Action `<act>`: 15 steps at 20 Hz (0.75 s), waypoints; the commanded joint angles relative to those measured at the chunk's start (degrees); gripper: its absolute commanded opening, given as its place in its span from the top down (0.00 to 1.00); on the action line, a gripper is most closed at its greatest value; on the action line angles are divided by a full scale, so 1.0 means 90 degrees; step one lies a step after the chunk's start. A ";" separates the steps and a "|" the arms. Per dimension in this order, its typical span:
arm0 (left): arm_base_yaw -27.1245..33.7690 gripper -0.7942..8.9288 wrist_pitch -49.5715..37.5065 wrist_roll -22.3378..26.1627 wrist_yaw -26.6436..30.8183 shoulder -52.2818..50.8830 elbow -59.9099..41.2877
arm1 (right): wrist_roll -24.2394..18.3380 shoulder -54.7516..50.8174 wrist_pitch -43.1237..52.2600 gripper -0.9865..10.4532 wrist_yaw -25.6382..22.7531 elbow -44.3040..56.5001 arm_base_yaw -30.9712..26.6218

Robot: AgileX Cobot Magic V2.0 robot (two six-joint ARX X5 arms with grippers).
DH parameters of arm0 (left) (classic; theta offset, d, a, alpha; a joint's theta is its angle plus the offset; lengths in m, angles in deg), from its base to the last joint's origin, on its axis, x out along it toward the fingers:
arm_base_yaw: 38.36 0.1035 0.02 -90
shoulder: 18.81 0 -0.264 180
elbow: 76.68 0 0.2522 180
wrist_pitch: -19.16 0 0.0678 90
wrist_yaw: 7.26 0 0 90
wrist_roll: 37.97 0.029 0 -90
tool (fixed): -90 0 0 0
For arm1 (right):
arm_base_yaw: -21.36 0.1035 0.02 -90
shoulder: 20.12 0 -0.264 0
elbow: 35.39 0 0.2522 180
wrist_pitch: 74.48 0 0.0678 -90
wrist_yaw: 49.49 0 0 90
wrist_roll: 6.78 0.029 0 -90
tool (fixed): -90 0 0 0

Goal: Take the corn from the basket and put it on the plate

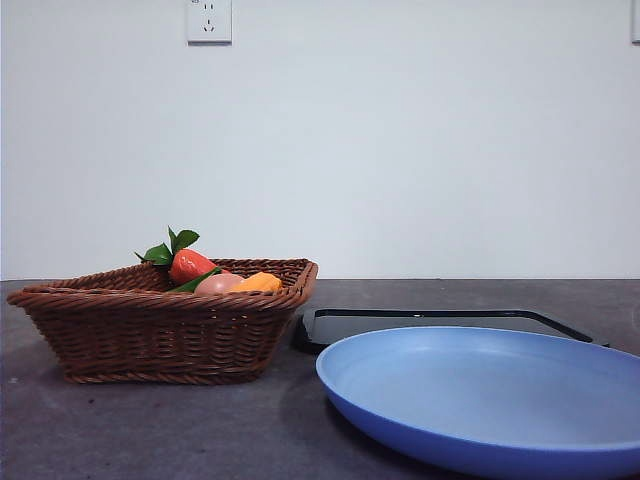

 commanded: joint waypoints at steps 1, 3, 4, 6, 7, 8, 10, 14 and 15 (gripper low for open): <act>0.0012 0.91 0.0165 -0.0155 -0.0034 0.0012 0.0432 | 0.0226 -0.0002 0.0051 0.91 0.0002 -0.0444 0.0005; 0.0012 0.91 0.0362 -0.0153 -0.0034 0.0100 0.0767 | 0.0216 0.0083 -0.0056 0.91 0.0000 -0.0775 0.0005; 0.0012 0.91 0.0449 -0.0153 -0.0036 0.0165 0.0923 | 0.0216 0.0151 -0.0126 0.91 0.0002 -0.0930 0.0005; 0.0012 0.91 0.0602 -0.0107 -0.0219 0.0374 0.1304 | 0.0189 0.0374 -0.0335 0.91 0.0010 -0.1314 0.0005; 0.0012 0.91 0.0648 -0.0066 -0.0350 0.0500 0.1474 | 0.0143 0.0505 -0.0447 0.91 0.0029 -0.1489 0.0005; 0.0012 0.91 0.0716 0.0010 -0.0466 0.0639 0.1651 | 0.0095 0.0661 -0.0576 0.91 0.0070 -0.1681 0.0005; 0.0012 0.91 0.0967 0.0270 -0.0673 0.1001 0.2084 | -0.0049 0.1003 -0.0874 0.91 0.0216 -0.2072 0.0005; 0.0012 0.91 0.1717 0.0979 -0.0962 0.1834 0.2965 | -0.0593 0.1795 -0.1688 0.91 0.0610 -0.2885 0.0007; 0.0012 0.91 0.1977 0.1212 -0.1047 0.2047 0.3174 | -0.0811 0.2059 -0.1974 0.91 0.0758 -0.3133 0.0017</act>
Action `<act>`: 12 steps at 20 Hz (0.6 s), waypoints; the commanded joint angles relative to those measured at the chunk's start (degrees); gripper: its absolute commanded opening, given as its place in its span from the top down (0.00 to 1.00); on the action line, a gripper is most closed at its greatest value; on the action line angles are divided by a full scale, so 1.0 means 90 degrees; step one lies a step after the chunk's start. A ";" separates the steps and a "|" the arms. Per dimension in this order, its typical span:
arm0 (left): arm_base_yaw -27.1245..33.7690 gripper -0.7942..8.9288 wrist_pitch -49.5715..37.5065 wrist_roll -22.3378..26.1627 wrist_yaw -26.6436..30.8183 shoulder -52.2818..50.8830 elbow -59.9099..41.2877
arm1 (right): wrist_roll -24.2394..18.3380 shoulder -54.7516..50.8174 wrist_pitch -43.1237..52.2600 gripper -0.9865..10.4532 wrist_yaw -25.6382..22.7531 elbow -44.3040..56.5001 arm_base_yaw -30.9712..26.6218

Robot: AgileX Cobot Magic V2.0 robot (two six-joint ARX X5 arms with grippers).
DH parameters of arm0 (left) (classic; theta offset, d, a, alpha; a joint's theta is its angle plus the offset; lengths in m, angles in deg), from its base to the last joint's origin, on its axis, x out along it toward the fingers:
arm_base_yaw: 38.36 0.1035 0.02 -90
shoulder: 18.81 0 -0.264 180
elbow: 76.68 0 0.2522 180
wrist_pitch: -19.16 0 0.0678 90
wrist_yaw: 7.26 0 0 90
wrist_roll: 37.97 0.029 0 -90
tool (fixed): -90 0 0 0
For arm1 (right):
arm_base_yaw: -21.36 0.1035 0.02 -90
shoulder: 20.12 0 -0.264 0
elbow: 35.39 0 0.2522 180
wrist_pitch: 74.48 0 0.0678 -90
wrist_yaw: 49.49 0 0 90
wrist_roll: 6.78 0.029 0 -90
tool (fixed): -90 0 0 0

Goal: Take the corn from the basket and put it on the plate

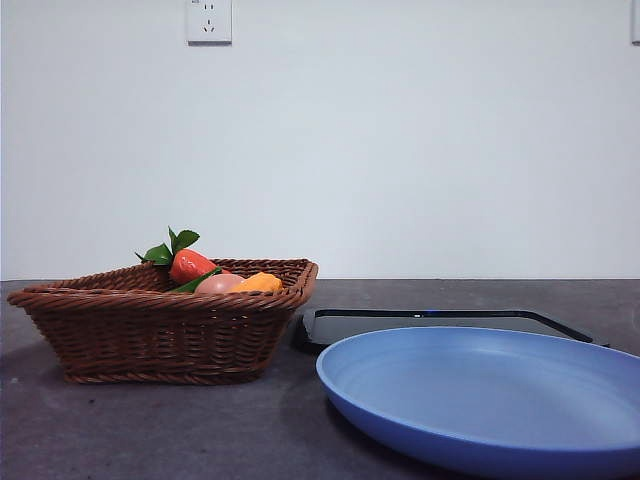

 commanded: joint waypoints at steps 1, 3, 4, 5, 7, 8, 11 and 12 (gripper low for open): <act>0.0012 0.91 0.0510 0.0967 -0.0194 0.0551 0.0588 | -0.0692 0.0546 -0.0544 0.91 0.0306 -0.0544 0.0032; 0.0007 0.91 0.0884 0.1353 -0.0413 0.0964 0.0940 | -0.1078 0.0996 -0.1018 0.91 0.0556 -0.0913 0.0075; -0.0007 0.91 0.0993 0.1474 -0.0561 0.1122 0.1061 | -0.1234 0.1178 -0.1224 0.91 0.0661 -0.1059 0.0102; -0.0034 0.91 0.1098 0.1535 -0.0736 0.1282 0.1173 | -0.1382 0.1382 -0.1455 0.91 0.0750 -0.1217 0.0141; -0.0119 0.91 0.1290 0.1673 -0.1117 0.1593 0.1360 | -0.1654 0.1729 -0.1919 0.91 0.0877 -0.1486 0.0236; -0.0177 0.91 0.1411 0.1780 -0.1241 0.1734 0.1440 | -0.1790 0.1897 -0.2169 0.91 0.0908 -0.1613 0.0299; -0.0398 0.91 0.1715 0.2047 -0.1324 0.2047 0.1554 | -0.2030 0.2285 -0.2715 0.91 0.0916 -0.1855 0.0517; -0.0483 0.91 0.1812 0.2140 -0.1324 0.2125 0.1562 | -0.2089 0.2378 -0.2824 0.91 0.0916 -0.1897 0.0600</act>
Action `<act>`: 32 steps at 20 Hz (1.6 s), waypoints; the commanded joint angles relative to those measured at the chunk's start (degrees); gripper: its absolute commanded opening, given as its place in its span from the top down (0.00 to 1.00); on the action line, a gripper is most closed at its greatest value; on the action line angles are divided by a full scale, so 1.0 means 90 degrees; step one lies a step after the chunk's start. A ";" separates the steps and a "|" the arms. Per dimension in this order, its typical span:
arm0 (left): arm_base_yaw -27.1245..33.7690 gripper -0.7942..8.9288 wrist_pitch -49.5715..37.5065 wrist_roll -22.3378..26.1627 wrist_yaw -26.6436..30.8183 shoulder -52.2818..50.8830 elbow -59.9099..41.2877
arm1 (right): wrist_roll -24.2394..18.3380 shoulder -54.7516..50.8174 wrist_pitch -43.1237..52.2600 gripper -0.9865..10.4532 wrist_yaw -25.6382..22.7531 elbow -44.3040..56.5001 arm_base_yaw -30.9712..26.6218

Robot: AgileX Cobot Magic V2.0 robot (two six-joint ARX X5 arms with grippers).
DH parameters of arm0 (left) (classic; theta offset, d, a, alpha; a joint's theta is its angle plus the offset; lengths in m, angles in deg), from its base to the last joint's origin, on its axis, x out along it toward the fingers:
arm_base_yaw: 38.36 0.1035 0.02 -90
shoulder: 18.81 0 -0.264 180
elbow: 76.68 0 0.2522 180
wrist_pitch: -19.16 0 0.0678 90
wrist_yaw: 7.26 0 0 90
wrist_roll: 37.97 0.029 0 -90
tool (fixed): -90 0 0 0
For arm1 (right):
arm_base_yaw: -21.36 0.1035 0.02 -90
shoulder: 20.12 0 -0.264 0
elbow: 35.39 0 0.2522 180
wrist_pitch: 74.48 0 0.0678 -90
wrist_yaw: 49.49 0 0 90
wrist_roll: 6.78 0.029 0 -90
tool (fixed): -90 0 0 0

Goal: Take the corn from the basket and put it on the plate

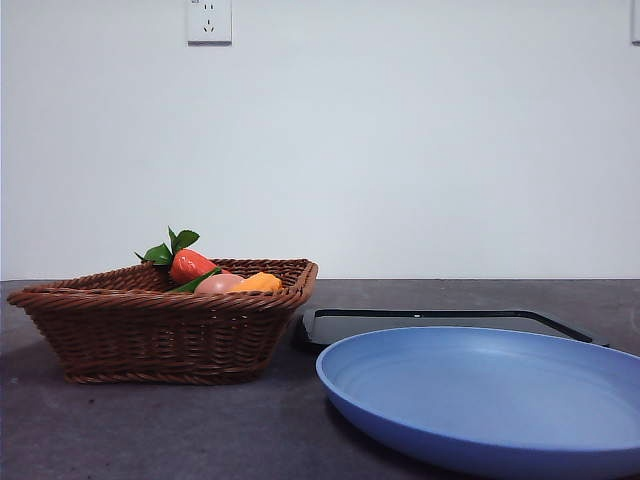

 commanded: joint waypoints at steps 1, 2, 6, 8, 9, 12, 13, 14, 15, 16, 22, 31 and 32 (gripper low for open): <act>-0.0219 0.91 0.0260 0.0529 -0.0036 0.0216 0.0112 | -0.0427 0.0226 -0.0233 0.91 0.0012 -0.0177 0.0214; -0.0321 0.91 0.0367 0.0588 -0.0036 0.0304 0.0112 | -0.0427 0.0313 -0.0238 0.91 0.0002 -0.0177 0.0313; -0.0449 0.89 0.0393 0.0605 -0.0034 0.0464 0.0112 | -0.0418 0.0469 -0.0160 0.90 0.0002 -0.0177 0.0415; -0.0449 0.72 0.0376 0.0576 -0.0034 0.0469 0.0112 | -0.0415 0.0469 -0.0158 0.78 0.0002 -0.0177 0.0415; -0.0449 0.62 0.0367 0.0573 -0.0034 0.0469 0.0112 | -0.0393 0.0469 -0.0160 0.70 -0.0002 -0.0177 0.0415; -0.0461 0.49 0.0282 0.0423 -0.0039 0.0469 0.0112 | -0.0345 0.0522 -0.0168 0.66 -0.0095 -0.0177 0.0415; -0.0461 0.49 0.0282 0.0410 -0.0039 0.0469 0.0112 | -0.0240 0.0612 -0.0160 0.66 -0.0138 -0.0177 0.0415; -0.0461 0.49 0.0282 0.0410 -0.0039 0.0469 0.0112 | -0.0141 0.0741 -0.0163 0.66 -0.0141 -0.0177 0.0418; -0.0461 0.49 0.0282 0.0410 -0.0039 0.0469 0.0112 | -0.0078 0.0906 -0.0160 0.66 -0.0141 -0.0177 0.0418; -0.0461 0.49 0.0282 0.0410 -0.0039 0.0469 0.0112 | -0.0068 0.1107 -0.0151 0.66 -0.0146 -0.0177 0.0418; -0.0534 0.49 0.0279 0.0410 -0.0039 0.0469 0.0112 | -0.0039 0.2837 0.0379 0.66 -0.0357 -0.0180 0.0427; -0.0573 0.49 0.0277 0.0410 -0.0039 0.0469 0.0112 | -0.0044 0.5025 0.1185 0.69 -0.0459 -0.0180 0.0775; -0.0573 0.49 0.0277 0.0410 -0.0039 0.0469 0.0112 | -0.0046 0.5158 0.1256 0.70 -0.0464 -0.0180 0.0828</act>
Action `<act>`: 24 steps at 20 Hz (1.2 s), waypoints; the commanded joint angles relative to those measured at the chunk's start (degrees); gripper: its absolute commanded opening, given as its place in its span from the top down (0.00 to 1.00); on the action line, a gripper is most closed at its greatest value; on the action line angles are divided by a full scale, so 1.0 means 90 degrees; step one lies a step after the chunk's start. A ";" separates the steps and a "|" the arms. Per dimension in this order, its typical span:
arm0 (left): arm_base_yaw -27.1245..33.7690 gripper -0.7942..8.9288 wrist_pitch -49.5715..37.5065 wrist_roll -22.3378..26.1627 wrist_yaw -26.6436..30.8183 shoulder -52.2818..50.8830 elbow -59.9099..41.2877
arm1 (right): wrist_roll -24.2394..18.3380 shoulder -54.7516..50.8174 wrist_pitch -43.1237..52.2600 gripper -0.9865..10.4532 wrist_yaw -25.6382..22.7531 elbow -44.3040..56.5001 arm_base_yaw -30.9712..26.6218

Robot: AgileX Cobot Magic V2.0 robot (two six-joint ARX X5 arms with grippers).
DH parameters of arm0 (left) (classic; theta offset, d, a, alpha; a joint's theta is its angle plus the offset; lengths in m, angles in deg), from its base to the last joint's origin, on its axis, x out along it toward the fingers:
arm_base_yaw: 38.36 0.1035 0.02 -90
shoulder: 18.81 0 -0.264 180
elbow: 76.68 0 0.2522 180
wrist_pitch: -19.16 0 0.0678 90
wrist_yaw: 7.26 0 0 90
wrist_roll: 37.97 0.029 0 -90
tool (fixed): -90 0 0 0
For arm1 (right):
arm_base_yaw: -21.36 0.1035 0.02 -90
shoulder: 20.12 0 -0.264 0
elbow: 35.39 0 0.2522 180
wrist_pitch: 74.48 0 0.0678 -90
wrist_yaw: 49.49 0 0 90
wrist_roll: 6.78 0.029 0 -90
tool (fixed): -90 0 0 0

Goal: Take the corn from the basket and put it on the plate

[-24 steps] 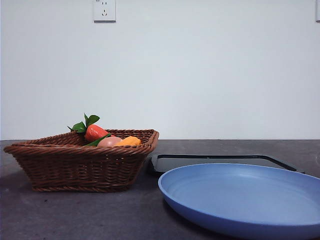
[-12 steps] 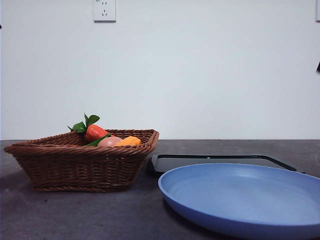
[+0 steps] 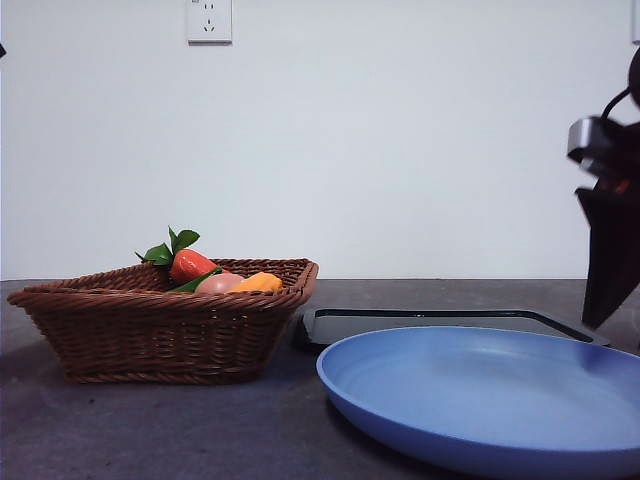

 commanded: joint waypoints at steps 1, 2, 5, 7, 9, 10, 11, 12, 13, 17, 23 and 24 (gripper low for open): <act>-0.0017 0.49 -0.0068 -0.0036 -0.0027 0.0039 0.0097 | 0.0061 0.0318 0.0148 0.70 -0.0007 -0.0100 0.0109; -0.0017 0.49 -0.0066 -0.0039 -0.0027 0.0039 0.0097 | 0.0061 0.0415 0.0182 0.70 -0.0027 -0.0100 0.0134; -0.0017 0.49 -0.0068 -0.0056 -0.0027 0.0039 0.0097 | 0.0061 0.0646 0.0226 0.74 -0.0051 -0.0100 0.0189; -0.0017 0.49 -0.0073 -0.0056 -0.0027 0.0039 0.0097 | 0.0058 0.0697 0.0231 0.82 -0.0053 -0.0100 0.0189; -0.0017 0.49 -0.0100 -0.0058 -0.0027 0.0039 0.0097 | 0.0041 0.0699 0.0255 0.90 -0.0070 -0.0100 0.0199; -0.0017 0.49 -0.0107 -0.0058 -0.0024 0.0039 0.0097 | 0.0044 0.0699 0.0248 0.91 -0.0153 -0.0100 0.0199; -0.0017 0.49 -0.0109 -0.0058 -0.0027 0.0039 0.0097 | 0.0046 0.0699 0.0221 0.91 -0.0296 -0.0100 0.0197; -0.0017 0.49 -0.0114 -0.0058 -0.0024 0.0039 0.0097 | 0.0051 0.0699 0.0189 0.91 -0.0410 -0.0100 0.0199; -0.0017 0.49 -0.0136 -0.0058 -0.0024 0.0039 0.0097 | 0.0051 0.0699 0.0175 0.91 -0.0495 -0.0100 0.0197; -0.0073 0.49 -0.0551 -0.0265 0.0005 0.0175 0.0148 | 0.0066 0.0493 0.0005 0.91 -0.0505 -0.0131 0.0197; -0.0792 0.49 -0.0860 -0.0376 0.0678 0.1260 0.0852 | 0.0182 -0.1122 -0.0644 0.91 -0.0534 -0.0277 -0.0019; -0.0952 0.49 -0.0964 -0.0396 0.0765 0.1528 0.0993 | 0.0187 -0.1401 -0.0772 0.91 -0.0537 -0.0282 -0.0078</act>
